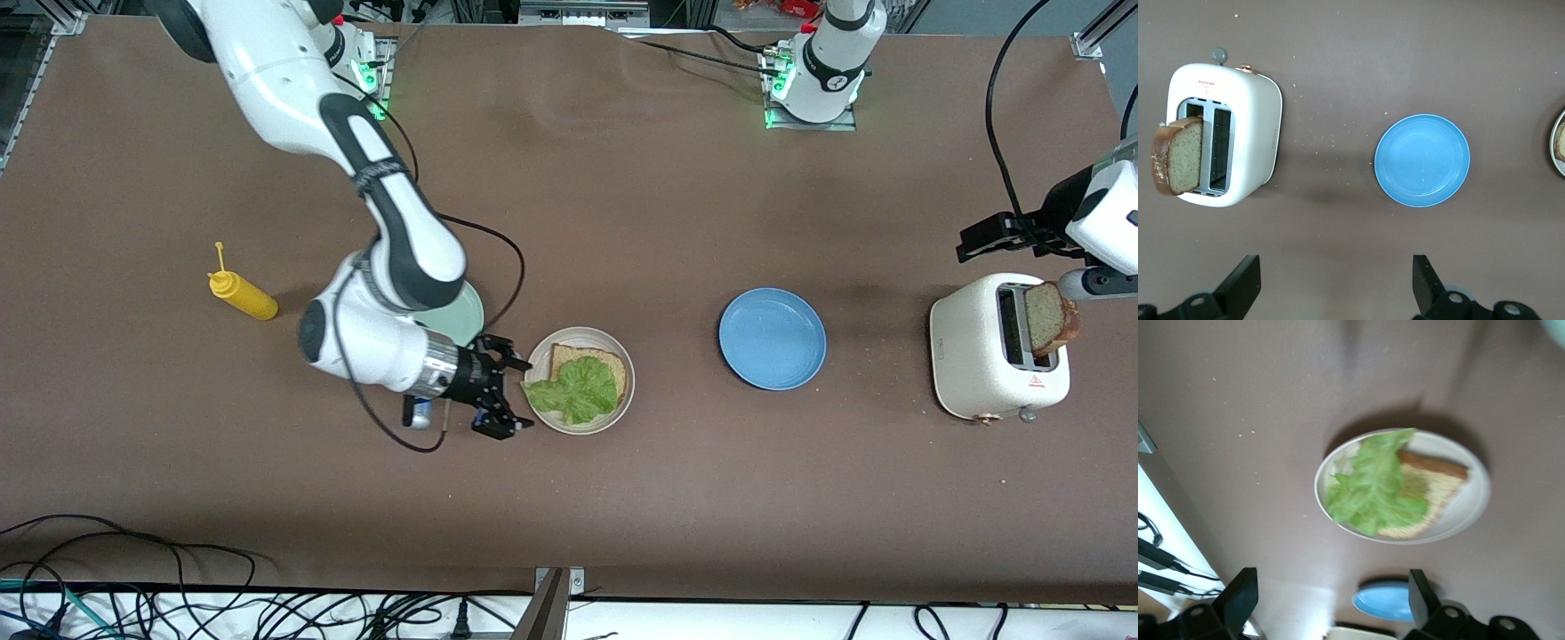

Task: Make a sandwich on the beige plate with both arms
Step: 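Release the lettuce and draw the right gripper back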

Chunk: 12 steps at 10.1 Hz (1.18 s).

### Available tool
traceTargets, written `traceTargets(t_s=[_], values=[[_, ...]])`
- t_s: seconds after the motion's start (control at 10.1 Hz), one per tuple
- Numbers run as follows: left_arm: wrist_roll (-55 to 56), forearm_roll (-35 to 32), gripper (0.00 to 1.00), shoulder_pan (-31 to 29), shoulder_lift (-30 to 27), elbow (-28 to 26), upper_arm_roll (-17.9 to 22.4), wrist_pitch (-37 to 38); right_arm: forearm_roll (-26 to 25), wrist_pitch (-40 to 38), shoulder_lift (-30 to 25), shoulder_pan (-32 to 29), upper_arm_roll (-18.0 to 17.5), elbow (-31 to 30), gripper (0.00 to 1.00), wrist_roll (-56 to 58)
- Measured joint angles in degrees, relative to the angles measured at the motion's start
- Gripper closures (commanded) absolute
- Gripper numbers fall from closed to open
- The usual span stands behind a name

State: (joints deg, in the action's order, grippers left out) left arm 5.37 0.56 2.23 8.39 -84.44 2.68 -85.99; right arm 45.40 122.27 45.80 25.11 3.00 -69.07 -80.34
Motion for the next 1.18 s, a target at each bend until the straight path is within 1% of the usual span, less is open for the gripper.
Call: traceTargets(t_s=[0.1,0.2,0.3,0.39,0.49,0.59,0.69,0.79,0.89,0.99,1.09,1.18], values=[[0.0,0.0,0.00,0.0,0.0,0.0,0.0,0.0,-0.9,-8.7,-2.9,-0.2,4.2,0.1,0.00,1.5],[0.0,0.0,0.00,0.0,0.0,0.0,0.0,0.0,-2.2,-16.2,-5.5,-0.5,8.0,0.2,0.00,5.3],[0.0,0.0,0.00,0.0,0.1,0.0,-0.1,0.0,-4.0,-23.8,-8.1,-0.7,11.6,0.2,0.00,11.8],[0.0,0.0,0.00,0.0,0.1,0.0,-0.1,0.0,-6.5,-32.3,-10.4,-0.9,16.0,0.3,0.00,20.4],[0.0,0.0,0.00,0.0,0.2,0.0,-0.1,0.0,-10.4,-40.1,-12.0,-1.0,20.7,0.2,0.00,29.8],[0.0,0.0,0.00,0.1,0.2,0.0,-0.1,0.0,-15.8,-46.1,-13.3,-1.3,24.7,0.2,0.00,40.5],[0.0,0.0,0.00,0.1,0.2,0.0,-0.2,0.0,-21.1,-50.0,-14.3,-1.6,27.9,0.0,0.00,51.2],[0.0,0.0,0.00,0.1,0.3,0.0,-0.2,0.0,-24.7,-52.4,-14.9,-1.6,31.4,-0.1,0.00,61.9],[0.0,0.0,0.00,0.1,0.3,0.0,-0.2,0.0,-26.1,-53.1,-15.0,-1.6,35.2,-0.4,0.00,71.9],[0.0,0.0,0.00,0.1,0.4,0.0,-0.2,0.0,-26.5,-52.8,-15.0,-1.7,38.9,-1.5,0.00,81.2],[0.0,0.0,0.00,0.1,0.4,0.0,-0.2,0.0,-26.5,-51.1,-15.0,-1.8,41.8,-3.7,0.00,88.5],[0.0,0.0,0.00,0.1,0.4,0.0,-0.2,0.0,-26.5,-47.4,-15.0,-2.0,43.5,-7.2,0.00,94.9]])
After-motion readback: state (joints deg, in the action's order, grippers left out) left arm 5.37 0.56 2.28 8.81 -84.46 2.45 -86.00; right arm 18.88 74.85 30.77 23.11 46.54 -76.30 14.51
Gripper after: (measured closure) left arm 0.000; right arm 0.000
